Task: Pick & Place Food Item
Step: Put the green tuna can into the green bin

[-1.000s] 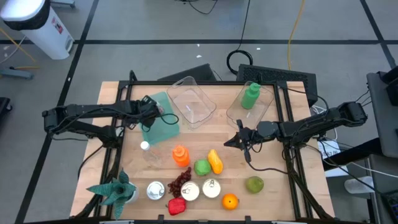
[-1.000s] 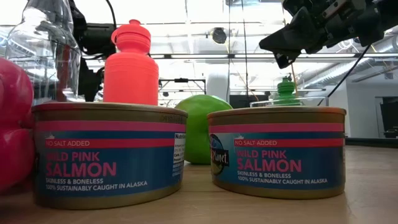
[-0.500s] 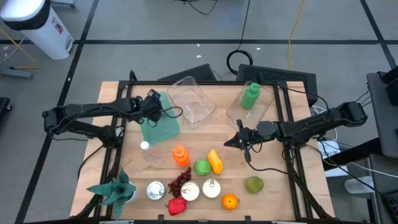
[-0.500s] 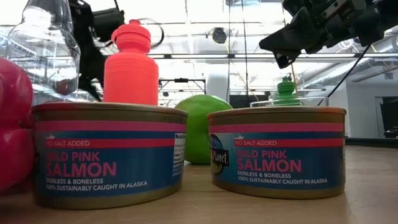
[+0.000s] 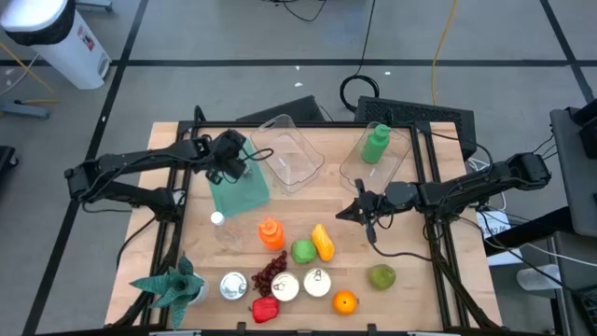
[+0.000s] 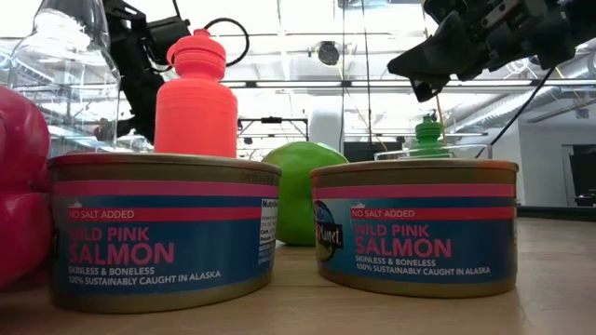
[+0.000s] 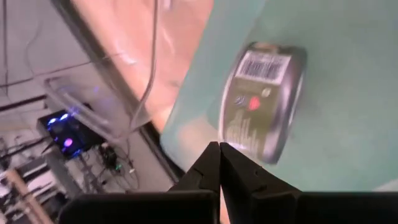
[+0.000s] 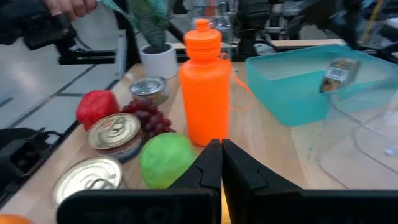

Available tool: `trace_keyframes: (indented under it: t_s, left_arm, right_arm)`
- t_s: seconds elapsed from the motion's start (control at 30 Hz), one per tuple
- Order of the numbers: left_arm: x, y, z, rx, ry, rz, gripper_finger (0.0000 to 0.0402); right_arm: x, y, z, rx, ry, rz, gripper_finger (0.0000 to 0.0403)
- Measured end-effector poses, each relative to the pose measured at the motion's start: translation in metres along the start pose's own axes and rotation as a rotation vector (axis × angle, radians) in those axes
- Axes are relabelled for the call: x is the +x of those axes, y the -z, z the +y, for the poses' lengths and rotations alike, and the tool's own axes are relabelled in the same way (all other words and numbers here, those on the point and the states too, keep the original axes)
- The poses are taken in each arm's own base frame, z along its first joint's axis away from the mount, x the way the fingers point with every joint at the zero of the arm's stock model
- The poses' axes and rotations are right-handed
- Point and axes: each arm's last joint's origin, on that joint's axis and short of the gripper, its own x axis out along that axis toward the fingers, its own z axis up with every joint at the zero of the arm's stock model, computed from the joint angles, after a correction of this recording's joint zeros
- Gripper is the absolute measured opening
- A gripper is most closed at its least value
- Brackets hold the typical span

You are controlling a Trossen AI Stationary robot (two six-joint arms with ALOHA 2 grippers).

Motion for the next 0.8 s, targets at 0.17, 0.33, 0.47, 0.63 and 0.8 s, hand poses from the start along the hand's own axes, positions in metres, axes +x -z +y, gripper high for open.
trace_keyframes:
  t_s: [0.17,0.33,0.47,0.63,0.8]
  left_arm:
    - [0.009,-0.001,-0.005,0.041,0.085,0.014,0.0005]
    - [0.014,-0.001,-0.011,0.063,0.153,0.065,0.0004]
    - [0.011,-0.002,-0.018,0.075,0.204,0.096,0.0002]
    - [0.006,-0.003,-0.035,0.145,0.349,0.119,0.0003]
    - [0.005,-0.008,-0.034,0.131,0.305,0.147,0.0004]
  right_arm:
    - [0.000,0.000,-0.001,-0.002,0.008,-0.001,0.0000]
    - [0.000,0.000,-0.001,-0.001,0.006,0.000,0.0000]
    - [0.000,0.000,-0.001,-0.002,0.005,0.000,0.0000]
    - [0.000,0.000,-0.001,-0.012,0.005,0.000,0.0000]
    - [0.000,0.000,-0.001,-0.017,0.004,0.000,0.0000]
